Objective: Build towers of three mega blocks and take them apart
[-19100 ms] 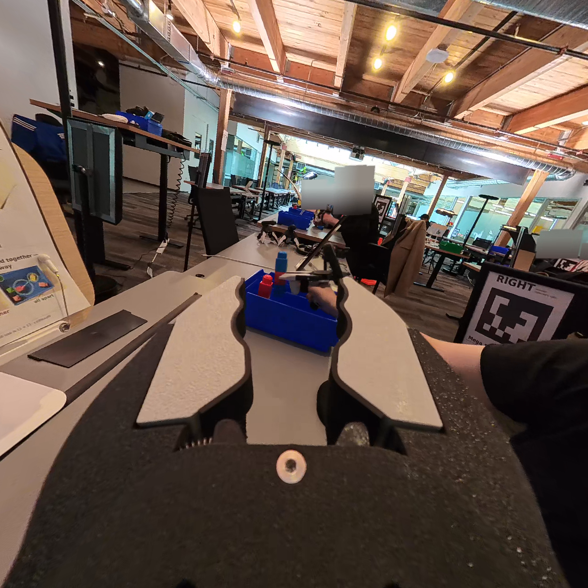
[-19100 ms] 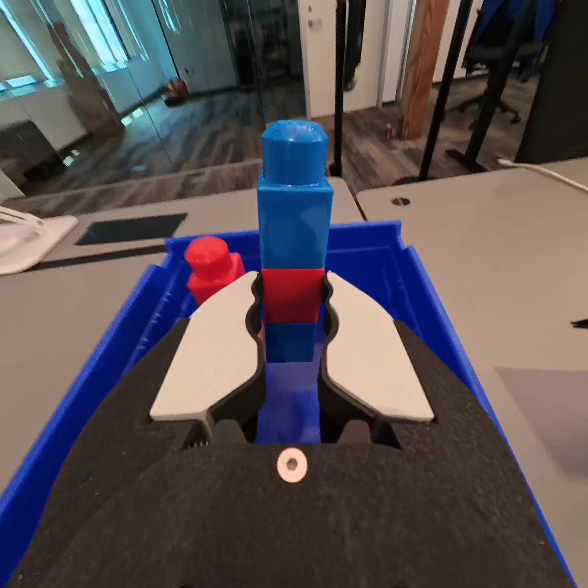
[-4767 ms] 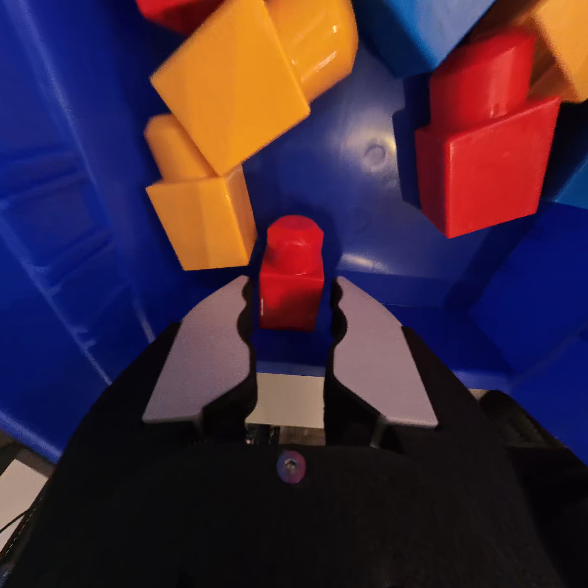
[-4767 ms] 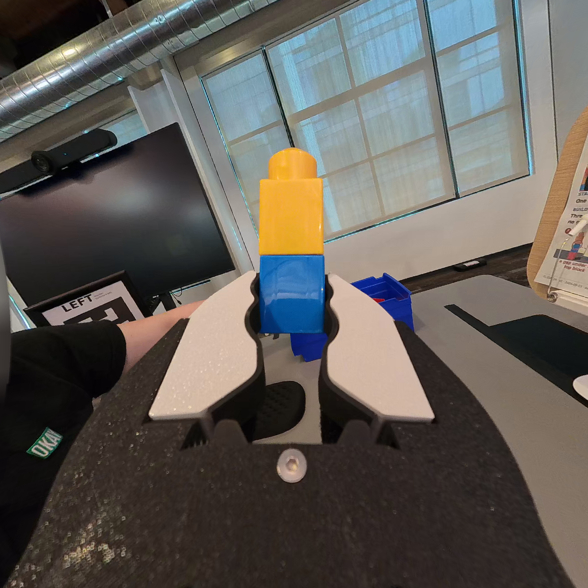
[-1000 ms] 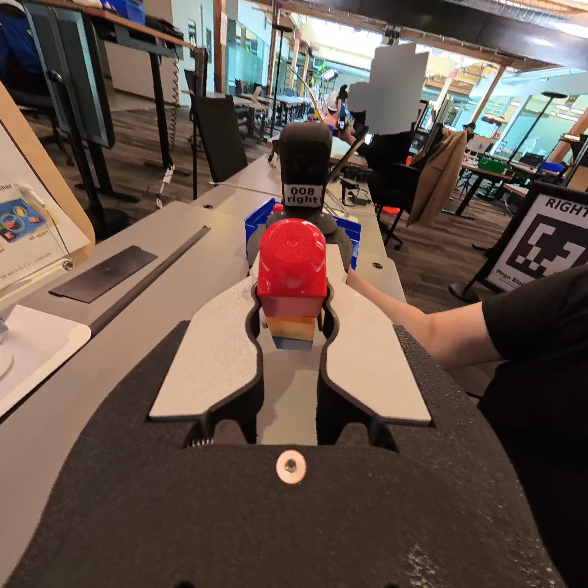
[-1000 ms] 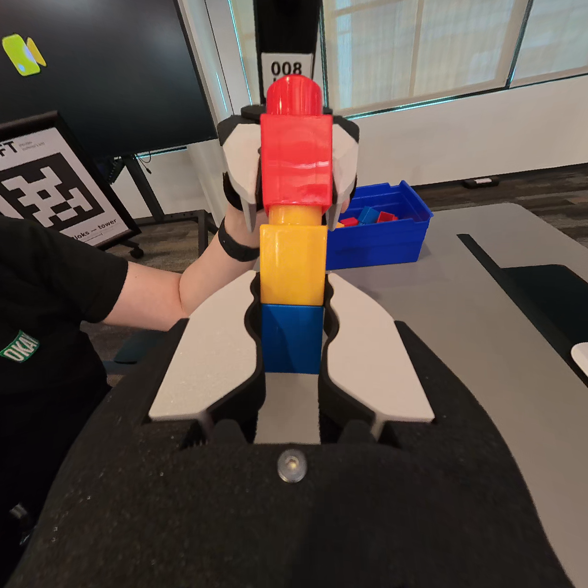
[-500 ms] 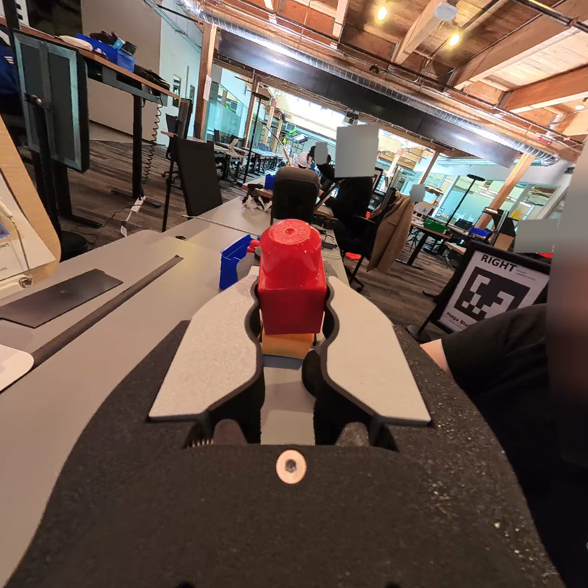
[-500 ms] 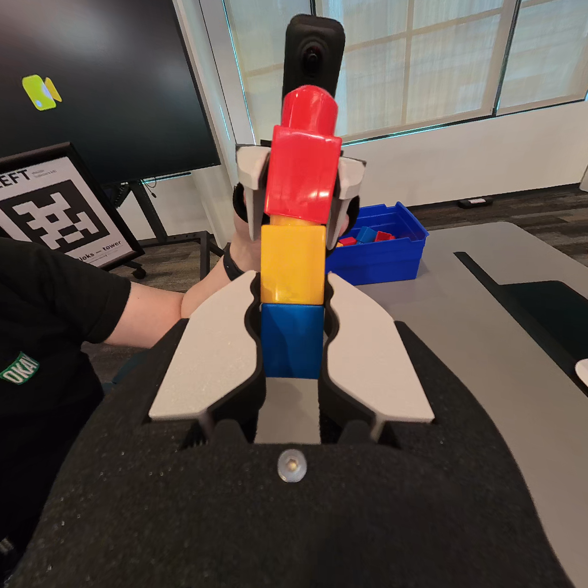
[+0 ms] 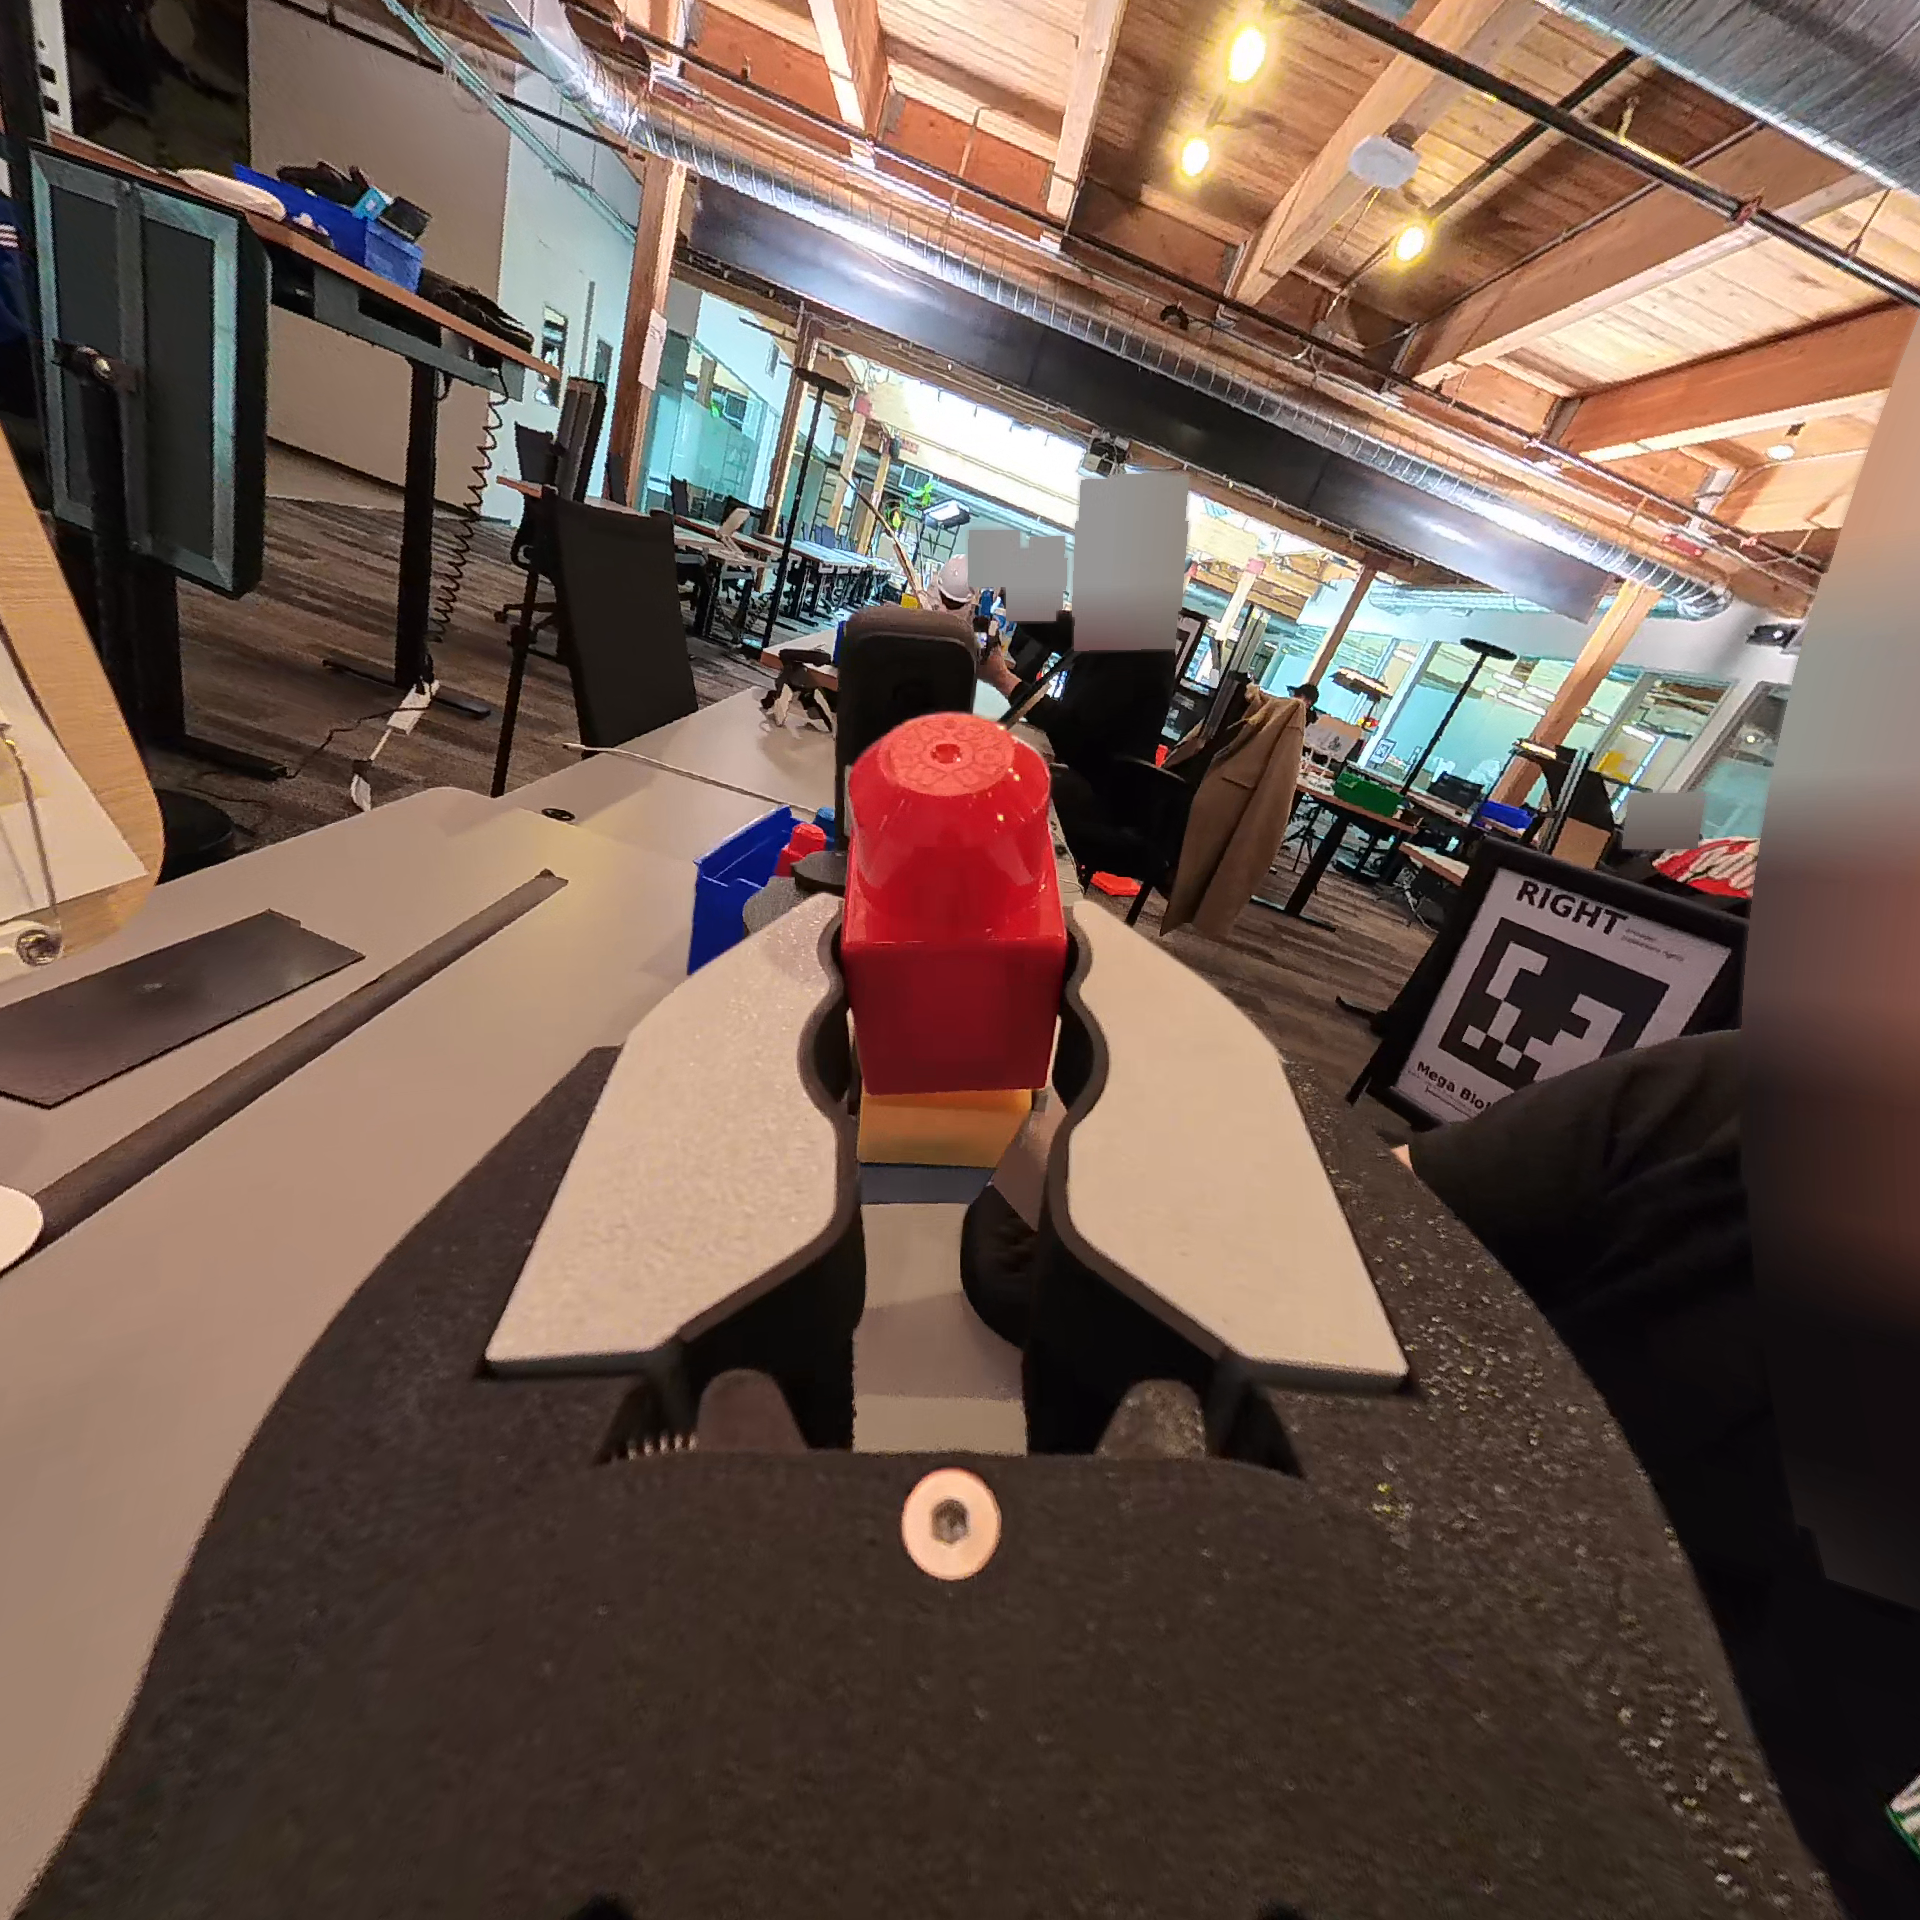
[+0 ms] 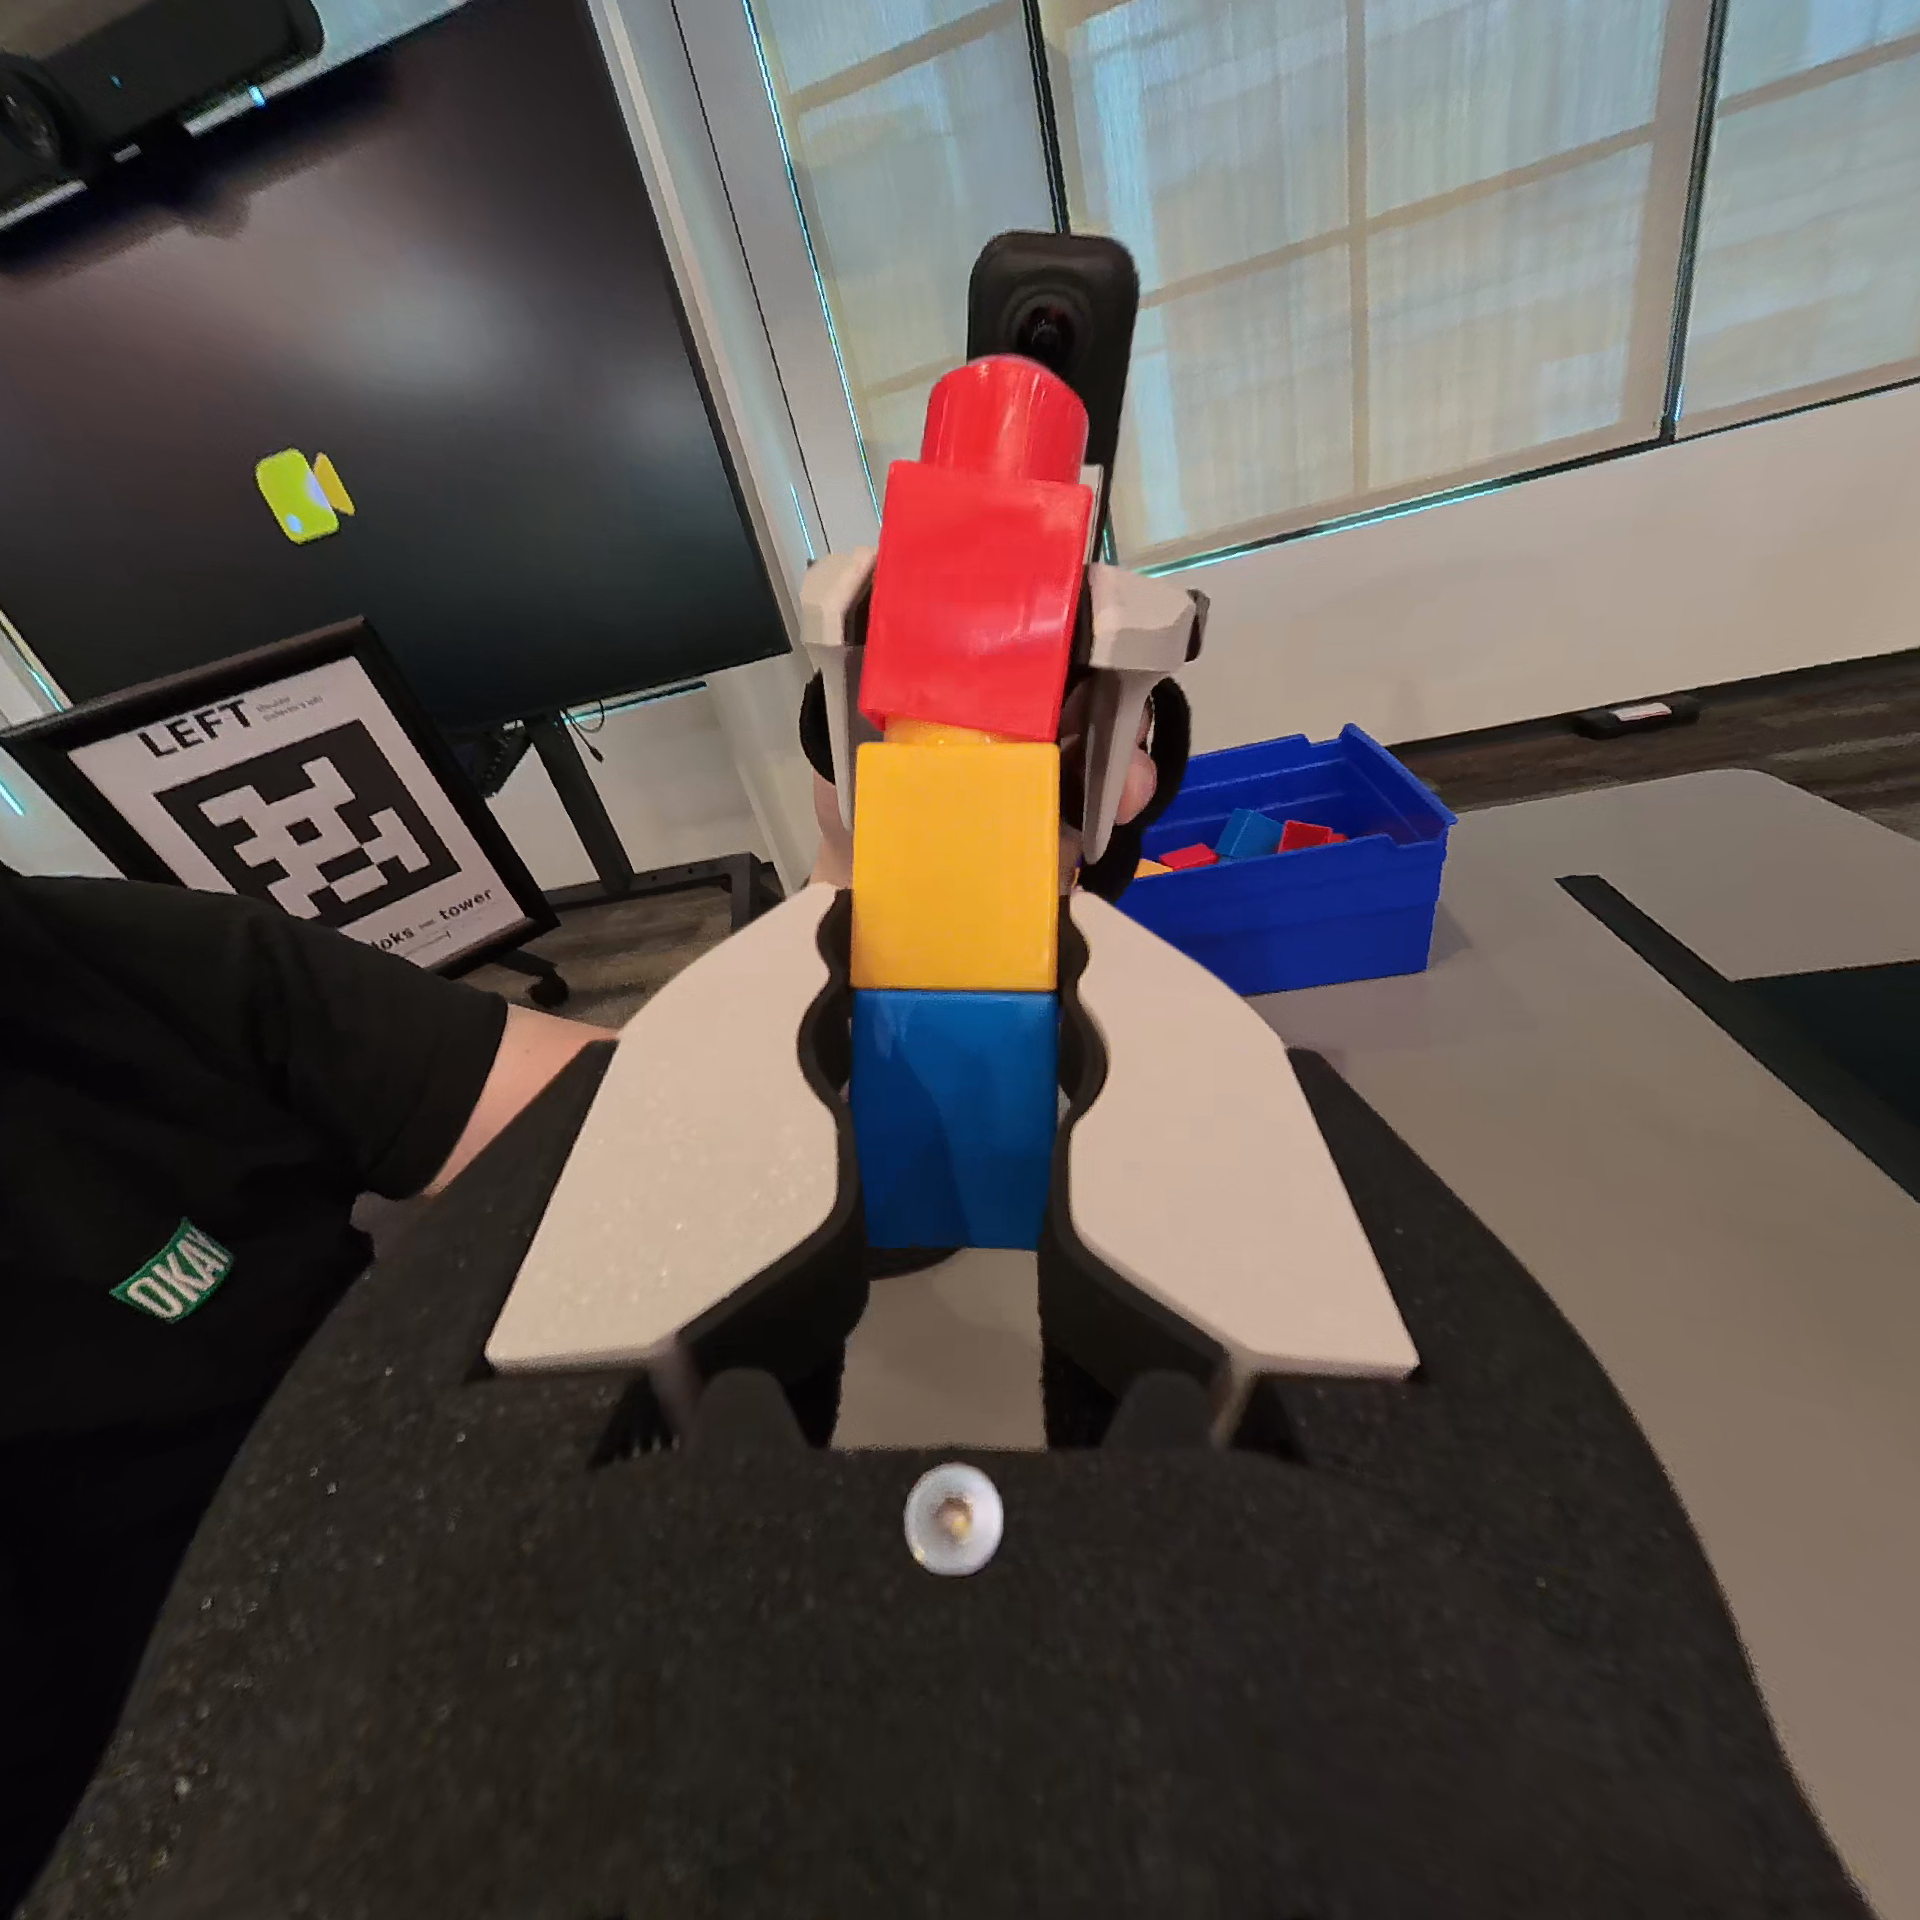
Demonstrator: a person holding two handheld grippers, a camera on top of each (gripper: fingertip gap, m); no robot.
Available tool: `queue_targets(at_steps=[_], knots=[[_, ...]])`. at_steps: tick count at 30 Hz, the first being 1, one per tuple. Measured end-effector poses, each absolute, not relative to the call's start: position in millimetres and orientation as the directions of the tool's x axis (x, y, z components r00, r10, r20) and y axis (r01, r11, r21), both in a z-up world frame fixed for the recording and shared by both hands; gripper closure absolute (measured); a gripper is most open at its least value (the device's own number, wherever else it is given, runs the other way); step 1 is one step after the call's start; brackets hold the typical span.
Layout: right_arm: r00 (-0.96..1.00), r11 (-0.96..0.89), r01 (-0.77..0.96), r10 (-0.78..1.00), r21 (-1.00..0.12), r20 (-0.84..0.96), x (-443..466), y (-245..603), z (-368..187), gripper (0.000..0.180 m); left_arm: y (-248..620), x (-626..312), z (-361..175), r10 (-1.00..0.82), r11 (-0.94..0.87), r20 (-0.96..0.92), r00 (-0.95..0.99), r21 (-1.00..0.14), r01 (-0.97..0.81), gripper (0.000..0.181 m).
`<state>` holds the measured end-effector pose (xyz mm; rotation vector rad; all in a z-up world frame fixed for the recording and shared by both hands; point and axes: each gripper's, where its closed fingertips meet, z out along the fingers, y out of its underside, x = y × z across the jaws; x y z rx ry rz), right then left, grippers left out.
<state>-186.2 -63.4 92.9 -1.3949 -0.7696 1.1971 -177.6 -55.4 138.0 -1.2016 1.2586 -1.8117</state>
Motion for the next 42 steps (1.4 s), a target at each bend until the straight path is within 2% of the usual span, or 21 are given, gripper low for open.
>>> queue_targets(at_steps=[7, 19, 42], knots=[[0.282, -0.198, -0.246, 0.922, -0.949, -0.266, -180.8, -58.1, 99.6, 0.144, -48.8, -174.0, 141.8, -0.856, -0.4, 0.357, -0.373, -0.915, 0.043, 0.145], [0.355, -0.156, -0.268, 0.901, -0.951, -0.248, -176.4, -50.1, 101.7, 0.144, -41.0, -168.7, 143.7, -0.873, -0.417, 0.363, -0.326, -0.902, 0.111, 0.145], [0.231, -0.216, -0.328, 0.925, -0.919, -0.3, -187.9, -57.7, 104.7, 0.144, -50.3, -172.3, 146.2, -0.894, -0.343, 0.295, -0.336, -0.935, 0.093, 0.145]])
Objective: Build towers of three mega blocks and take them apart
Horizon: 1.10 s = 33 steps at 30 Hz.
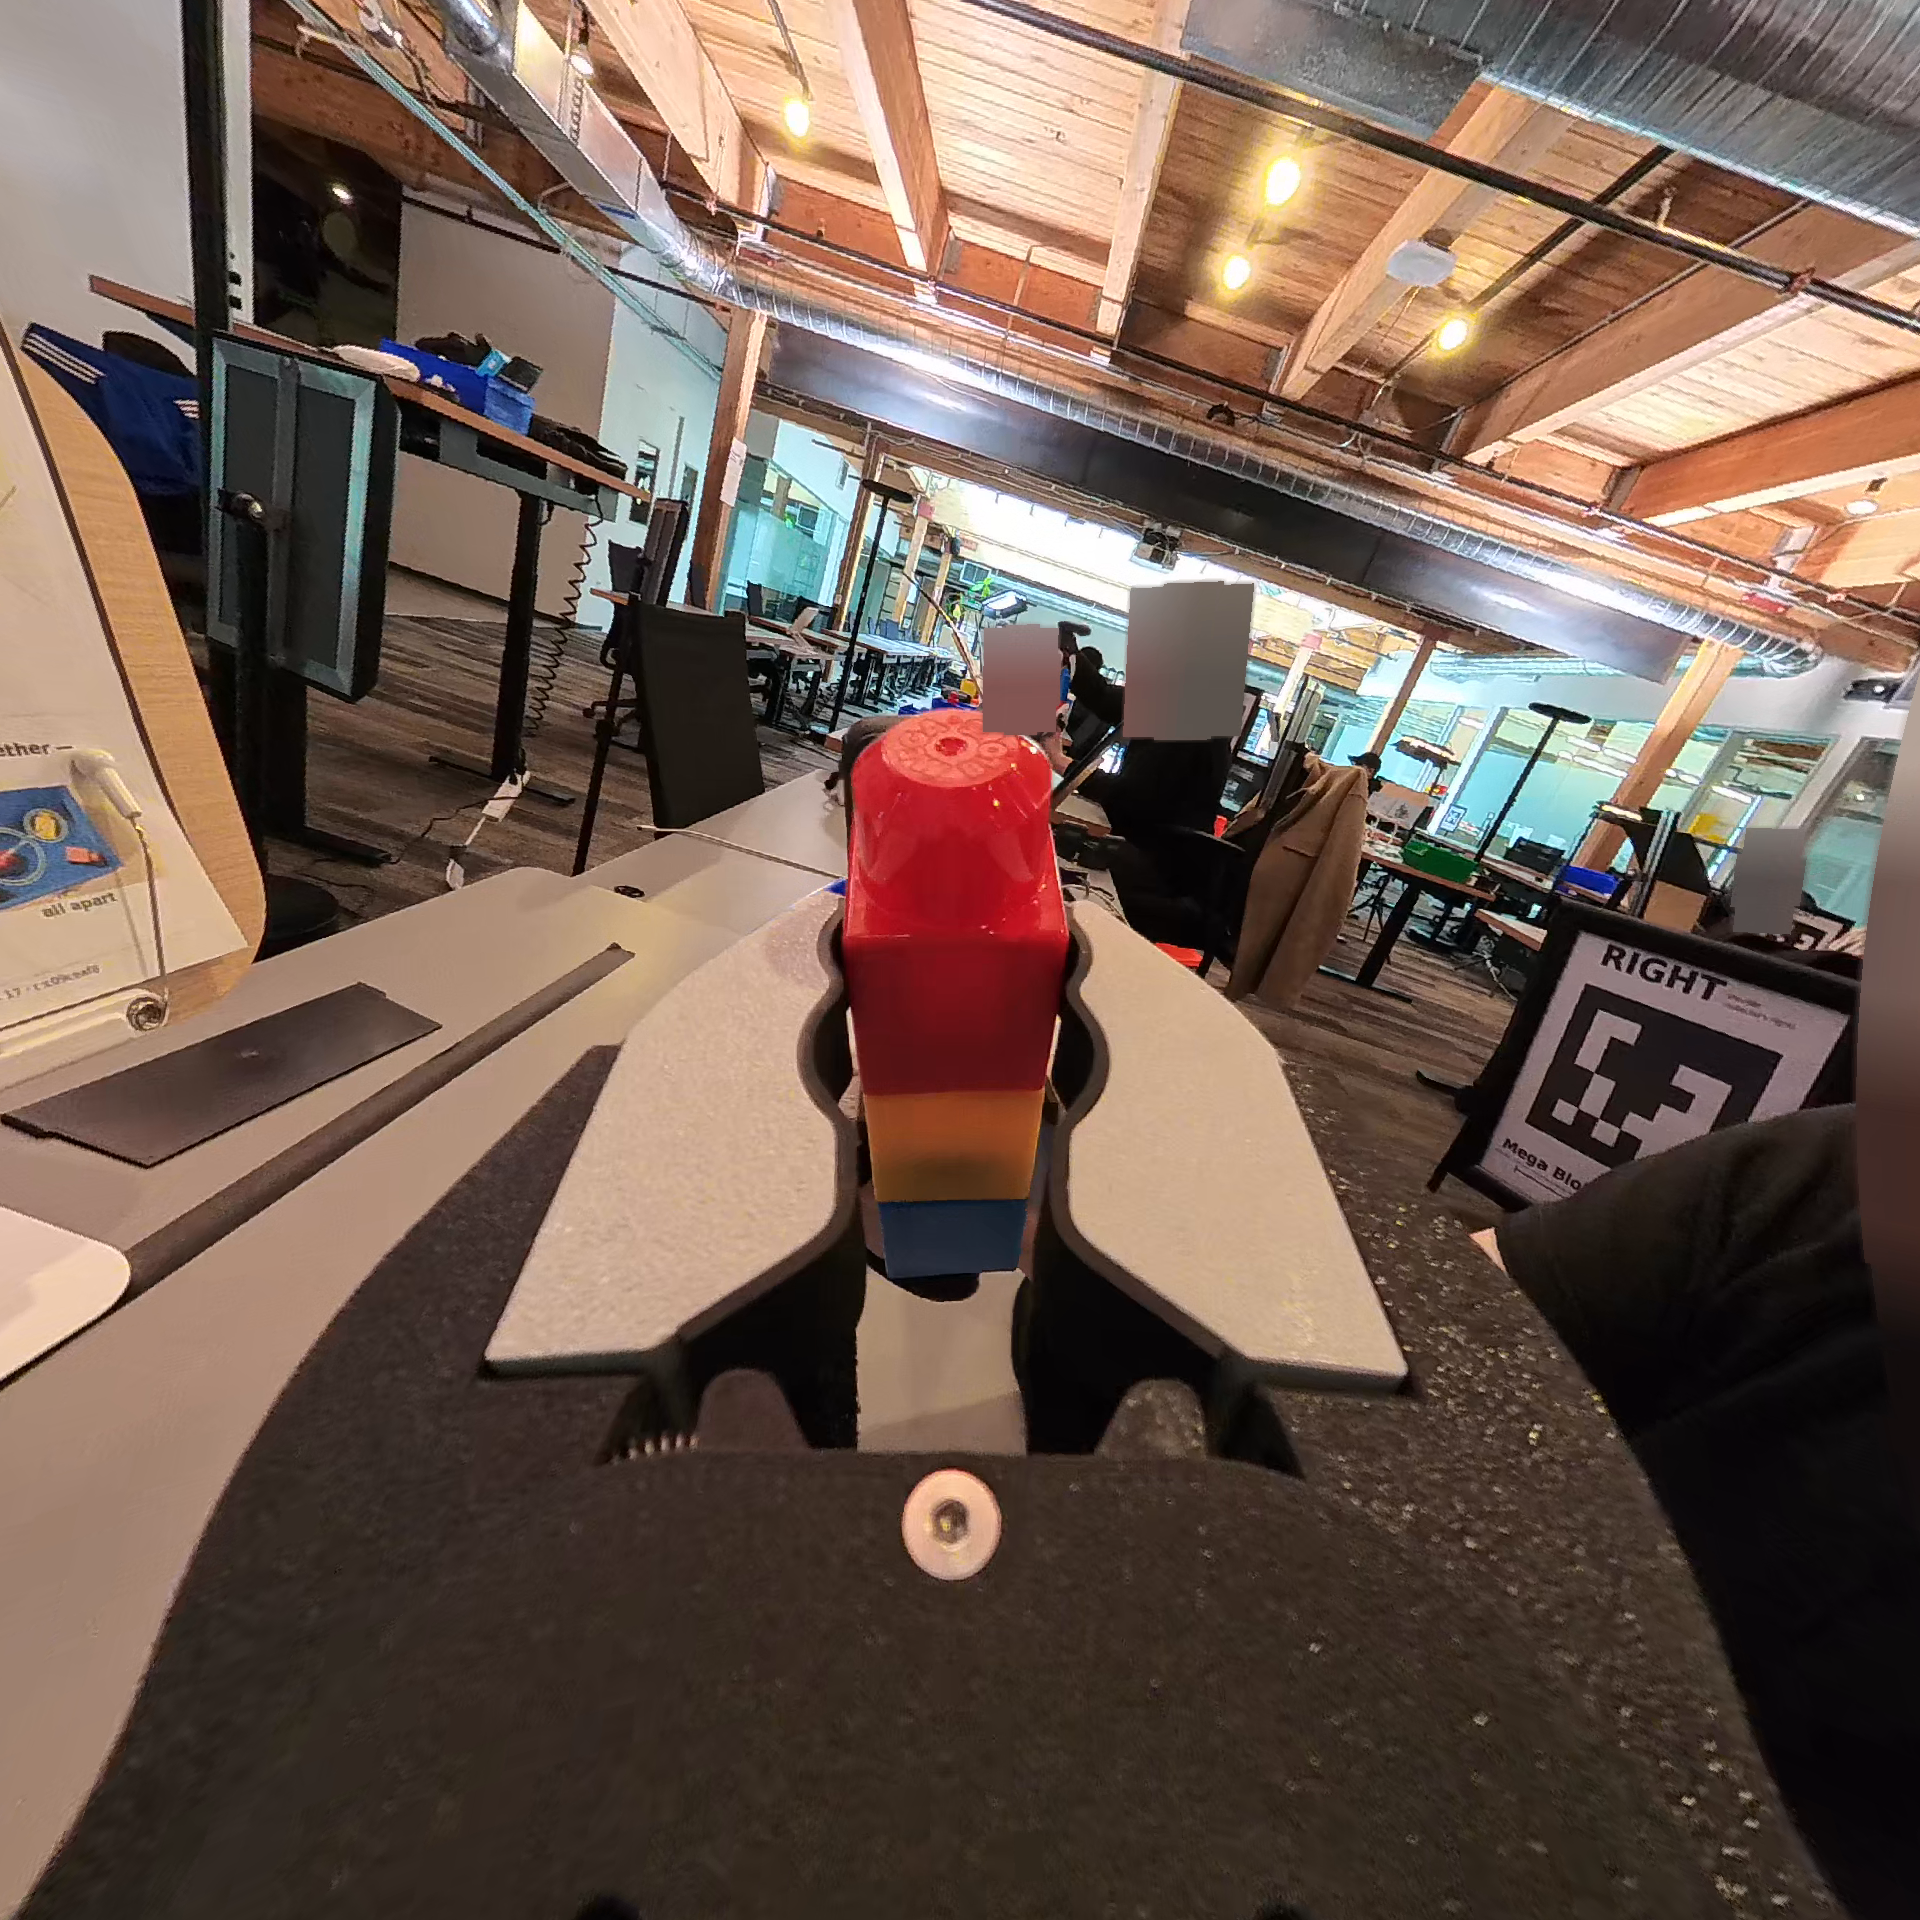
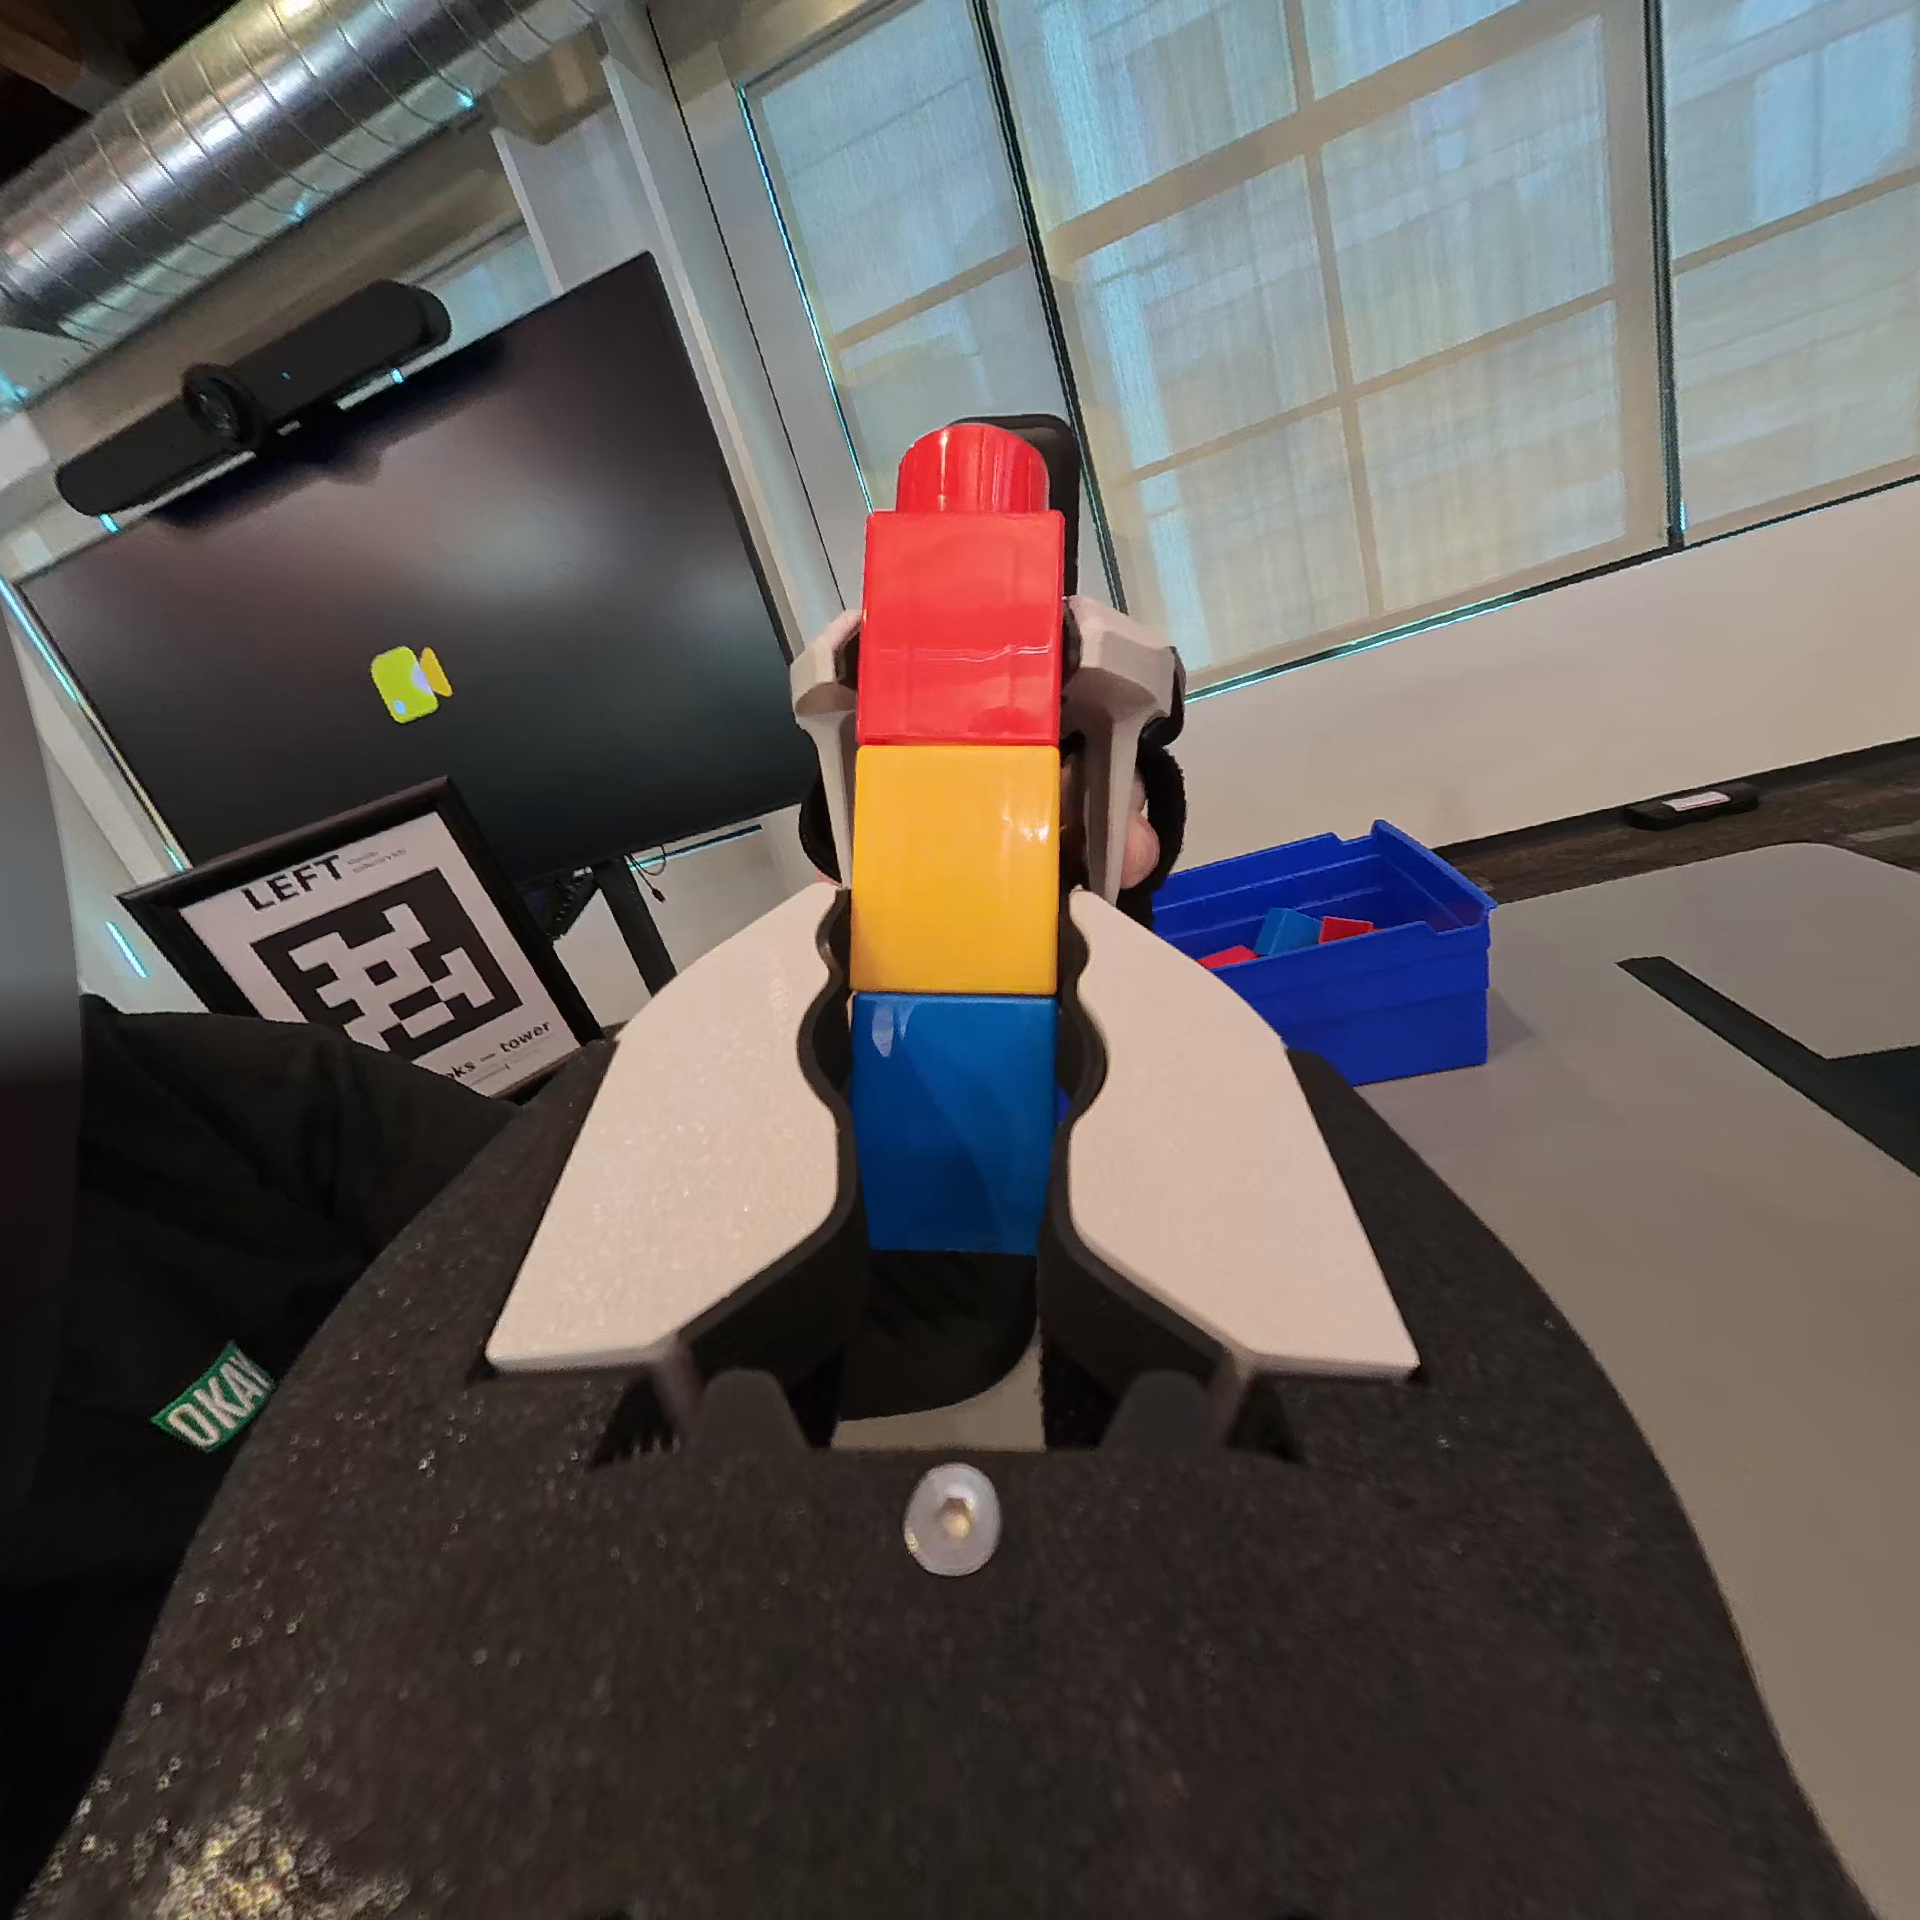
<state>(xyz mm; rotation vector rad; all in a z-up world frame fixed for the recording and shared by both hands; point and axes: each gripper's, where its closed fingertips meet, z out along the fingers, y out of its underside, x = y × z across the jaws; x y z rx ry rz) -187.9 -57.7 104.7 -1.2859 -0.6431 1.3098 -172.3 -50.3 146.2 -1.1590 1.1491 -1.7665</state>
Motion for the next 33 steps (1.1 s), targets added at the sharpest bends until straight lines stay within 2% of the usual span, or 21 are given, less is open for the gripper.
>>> queue_targets(at_steps=[21, 33], knots=[[0.191, -0.26, -0.288, 0.928, -0.922, -0.321, -196.1, -61.2, 98.4, 0.144, -53.7, -176.7, 141.2, -0.878, -0.334, 0.299, -0.372, -0.942, 0.031, 0.145], [0.32, -0.189, -0.223, 0.912, -0.956, -0.255, -190.4, -60.2, 103.9, 0.144, -54.8, -176.6, 142.1, -0.908, -0.292, 0.268, -0.323, -0.956, 0.027, 0.145]])
